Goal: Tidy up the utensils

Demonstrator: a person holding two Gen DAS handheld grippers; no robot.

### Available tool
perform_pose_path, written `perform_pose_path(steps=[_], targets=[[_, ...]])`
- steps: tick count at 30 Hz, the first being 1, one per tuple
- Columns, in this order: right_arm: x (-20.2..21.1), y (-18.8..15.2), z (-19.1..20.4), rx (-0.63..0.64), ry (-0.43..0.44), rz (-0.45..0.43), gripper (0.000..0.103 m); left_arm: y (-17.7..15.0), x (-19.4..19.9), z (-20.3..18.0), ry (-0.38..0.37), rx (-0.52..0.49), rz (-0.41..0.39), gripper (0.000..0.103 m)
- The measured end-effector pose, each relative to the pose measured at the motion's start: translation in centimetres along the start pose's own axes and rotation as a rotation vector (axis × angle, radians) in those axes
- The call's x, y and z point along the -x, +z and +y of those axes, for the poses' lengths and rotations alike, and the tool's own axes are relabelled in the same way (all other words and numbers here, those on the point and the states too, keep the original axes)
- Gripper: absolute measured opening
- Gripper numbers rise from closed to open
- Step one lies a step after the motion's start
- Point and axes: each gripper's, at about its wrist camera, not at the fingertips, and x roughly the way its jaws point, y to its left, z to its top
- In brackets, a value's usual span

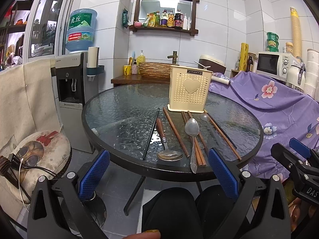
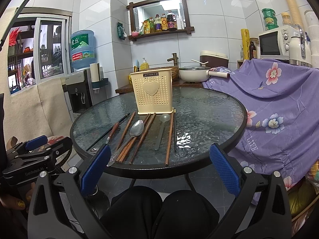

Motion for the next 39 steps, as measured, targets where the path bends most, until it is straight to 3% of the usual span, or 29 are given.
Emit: perform_pose_path(steps=[39], targets=[[-0.18, -0.19, 0.24, 0.004, -0.006, 0.007, 0.098, -0.71, -0.42, 0.77, -0.013, 0.009, 0.029, 0.097]])
